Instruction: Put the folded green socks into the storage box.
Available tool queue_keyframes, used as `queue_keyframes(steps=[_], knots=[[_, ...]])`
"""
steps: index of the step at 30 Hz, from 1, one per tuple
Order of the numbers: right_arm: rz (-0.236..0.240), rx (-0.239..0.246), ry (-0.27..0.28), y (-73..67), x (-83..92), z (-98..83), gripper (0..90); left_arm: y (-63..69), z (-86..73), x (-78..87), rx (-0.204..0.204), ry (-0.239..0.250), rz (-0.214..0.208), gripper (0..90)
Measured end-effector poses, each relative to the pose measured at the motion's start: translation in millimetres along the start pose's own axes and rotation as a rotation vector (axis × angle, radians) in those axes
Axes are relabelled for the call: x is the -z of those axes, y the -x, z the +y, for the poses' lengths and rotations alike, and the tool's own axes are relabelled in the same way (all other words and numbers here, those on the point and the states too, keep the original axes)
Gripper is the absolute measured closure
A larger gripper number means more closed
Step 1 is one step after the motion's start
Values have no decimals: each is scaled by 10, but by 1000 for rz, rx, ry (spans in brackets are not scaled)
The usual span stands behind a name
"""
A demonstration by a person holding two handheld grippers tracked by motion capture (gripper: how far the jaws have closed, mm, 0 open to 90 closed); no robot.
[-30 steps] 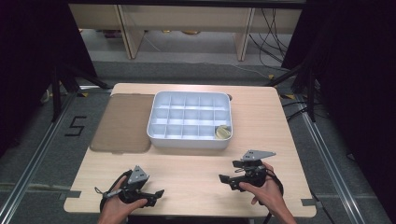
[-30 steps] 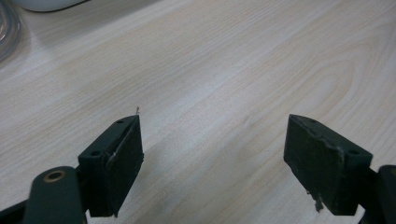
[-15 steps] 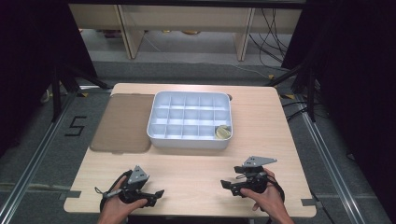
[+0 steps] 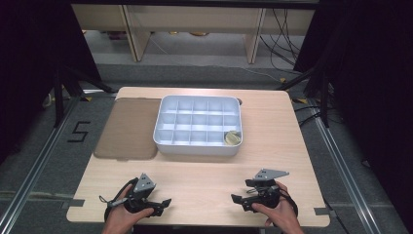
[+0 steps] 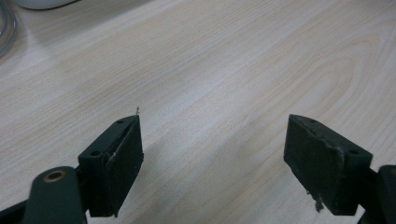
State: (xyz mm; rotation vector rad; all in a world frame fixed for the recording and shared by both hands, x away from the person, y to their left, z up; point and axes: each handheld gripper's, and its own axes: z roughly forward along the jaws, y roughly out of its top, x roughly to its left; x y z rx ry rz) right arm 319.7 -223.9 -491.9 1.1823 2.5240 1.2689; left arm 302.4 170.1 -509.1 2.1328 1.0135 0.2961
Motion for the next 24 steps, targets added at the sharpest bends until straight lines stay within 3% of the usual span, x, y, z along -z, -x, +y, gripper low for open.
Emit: queue_keyframes(steps=[2, 5, 6, 9, 10, 11, 15, 16, 18, 19, 20, 24], knots=[[-15, -8, -16, -24, 16, -11, 174, 0, -1, 1, 0, 1, 1, 193], [-32, 21, -8, -40, 22, -33, 174, 0, -1, 1, 1, 0, 1, 193], [-23, 3, -8, -59, 19, -42, 174, 0, -2, 1, 0, 0, 1, 193], [-30, 36, -13, -61, 26, -58, 174, 5, 0, 8, -2, -5, 3, 193], [-32, 17, -27, -78, 36, -66, 174, 10, -1, 9, 0, -2, -6, 193], [-26, 33, -15, -68, 31, -75, 174, 6, -1, 15, -10, -10, -6, 193], [-37, 25, -20, -99, 59, -106, 173, 9, -2, 10, -8, -8, -5, 193], [-16, 26, -22, -96, 53, -113, 173, 10, -4, 8, -8, -7, -6, 193], [-41, 32, -25, -112, 64, -127, 173, 10, -4, 6, -9, -8, -7, 193], [-36, 7, -27, -144, 65, -142, 172, 10, -4, 6, -10, -8, -7, 193], [-37, 34, -27, -125, 65, -144, 172, 10, -4, 7, -11, -8, -7, 193], [-48, 52, -30, -132, 51, -167, 170, 10, -2, 11, -24, -16, -8, 193]])
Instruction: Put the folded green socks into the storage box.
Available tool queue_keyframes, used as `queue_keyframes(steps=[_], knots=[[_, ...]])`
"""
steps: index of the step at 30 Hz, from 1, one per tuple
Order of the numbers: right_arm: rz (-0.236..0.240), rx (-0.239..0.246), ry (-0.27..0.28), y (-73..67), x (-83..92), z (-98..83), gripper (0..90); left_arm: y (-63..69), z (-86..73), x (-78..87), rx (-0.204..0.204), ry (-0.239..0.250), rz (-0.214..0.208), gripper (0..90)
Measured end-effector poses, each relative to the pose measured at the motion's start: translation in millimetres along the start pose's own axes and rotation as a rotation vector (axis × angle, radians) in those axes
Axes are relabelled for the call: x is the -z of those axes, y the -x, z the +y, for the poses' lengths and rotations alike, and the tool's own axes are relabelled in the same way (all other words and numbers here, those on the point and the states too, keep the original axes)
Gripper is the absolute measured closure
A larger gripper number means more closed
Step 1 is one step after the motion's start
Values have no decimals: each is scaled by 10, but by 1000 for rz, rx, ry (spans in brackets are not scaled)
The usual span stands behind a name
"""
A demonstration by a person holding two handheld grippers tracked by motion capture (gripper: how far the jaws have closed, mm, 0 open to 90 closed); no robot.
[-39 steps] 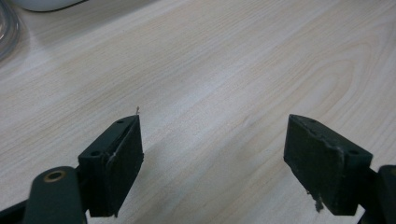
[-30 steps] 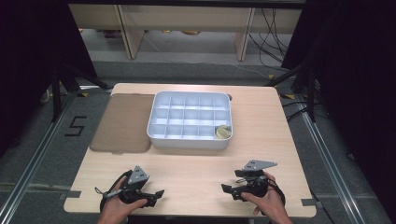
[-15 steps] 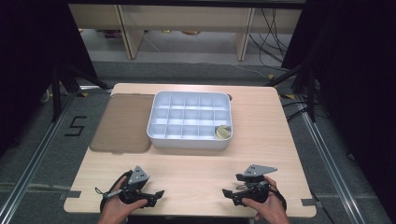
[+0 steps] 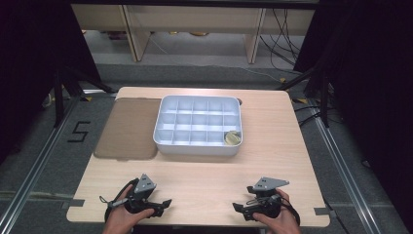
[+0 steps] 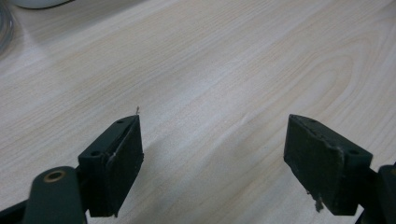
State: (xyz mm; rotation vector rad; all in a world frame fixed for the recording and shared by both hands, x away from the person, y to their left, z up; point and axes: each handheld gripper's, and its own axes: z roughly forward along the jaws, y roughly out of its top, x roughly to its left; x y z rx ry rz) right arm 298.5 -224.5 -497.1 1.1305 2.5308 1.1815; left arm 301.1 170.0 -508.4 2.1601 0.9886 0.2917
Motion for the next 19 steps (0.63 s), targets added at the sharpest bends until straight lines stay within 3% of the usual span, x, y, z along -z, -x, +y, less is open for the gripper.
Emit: queue_keyframes(steps=[2, 5, 7, 9, 12, 14, 19], knots=[[28, -2, -12, 10, -15, -1, 170, -4, 2, 2, -9, -1, 0, 193], [32, 3, -12, 17, -20, 0, 170, -5, 1, 1, -7, 3, 1, 193], [-1, 6, -10, 6, -17, -5, 170, -3, 0, -2, -6, 1, 1, 193], [-8, 18, -9, 11, -21, -6, 170, -1, 0, -3, -8, 0, 1, 193], [-5, 13, -11, 9, -24, -5, 170, 14, -5, -22, 23, 15, 3, 193], [-7, -3, -16, -8, -20, -8, 170, -1, 0, -3, -9, 0, 3, 193], [-10, 2, -15, 4, -22, -7, 170, -3, 0, -4, -7, -1, 1, 193]])
